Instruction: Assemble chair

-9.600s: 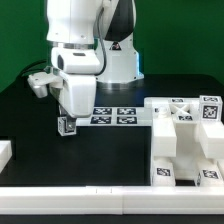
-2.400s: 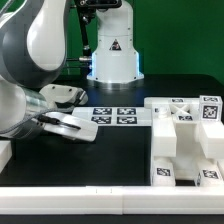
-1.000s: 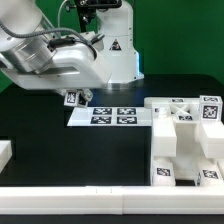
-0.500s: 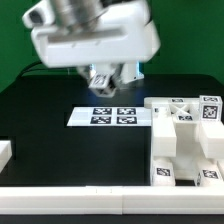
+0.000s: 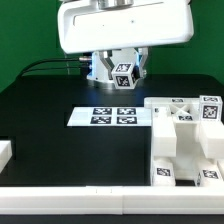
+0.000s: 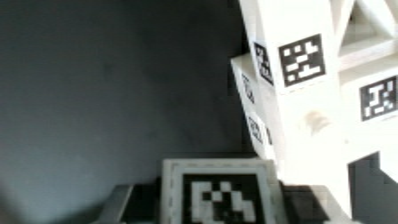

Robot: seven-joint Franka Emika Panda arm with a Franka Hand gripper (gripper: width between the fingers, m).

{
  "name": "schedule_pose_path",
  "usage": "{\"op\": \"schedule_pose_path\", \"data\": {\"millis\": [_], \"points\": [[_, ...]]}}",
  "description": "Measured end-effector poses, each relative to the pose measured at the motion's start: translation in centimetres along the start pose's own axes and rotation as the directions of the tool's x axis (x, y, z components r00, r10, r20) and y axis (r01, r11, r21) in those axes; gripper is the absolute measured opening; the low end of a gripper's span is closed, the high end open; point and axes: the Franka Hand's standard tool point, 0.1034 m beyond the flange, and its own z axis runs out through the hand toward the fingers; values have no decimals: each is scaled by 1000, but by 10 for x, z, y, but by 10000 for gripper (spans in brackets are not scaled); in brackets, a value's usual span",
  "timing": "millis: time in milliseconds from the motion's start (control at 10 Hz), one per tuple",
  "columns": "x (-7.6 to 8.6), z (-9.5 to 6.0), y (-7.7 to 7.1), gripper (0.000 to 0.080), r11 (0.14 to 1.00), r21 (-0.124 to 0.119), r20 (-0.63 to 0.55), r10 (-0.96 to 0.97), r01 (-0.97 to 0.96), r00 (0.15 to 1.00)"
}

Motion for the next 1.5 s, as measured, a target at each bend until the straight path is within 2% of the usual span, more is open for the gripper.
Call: {"op": "schedule_pose_path", "data": {"millis": [100,200,300,400,700,800,1000,1500], "points": [[-3,2,-20,279,1000,-12,-63,-19,18,998],[-4,2,-38,279,999,7,-146,-51,53,988],[-4,3,-48,279,996,10,-178,-89,92,980],[0,2,-51,279,992,7,-181,-122,125,976],[-3,5,-50,279,991,1,-177,-134,137,975],[-6,12,-51,279,987,-11,-168,-163,163,972],[-11,22,-57,279,981,-19,-159,-191,191,968],[-11,35,-50,279,975,-36,-153,-224,221,963]]}}
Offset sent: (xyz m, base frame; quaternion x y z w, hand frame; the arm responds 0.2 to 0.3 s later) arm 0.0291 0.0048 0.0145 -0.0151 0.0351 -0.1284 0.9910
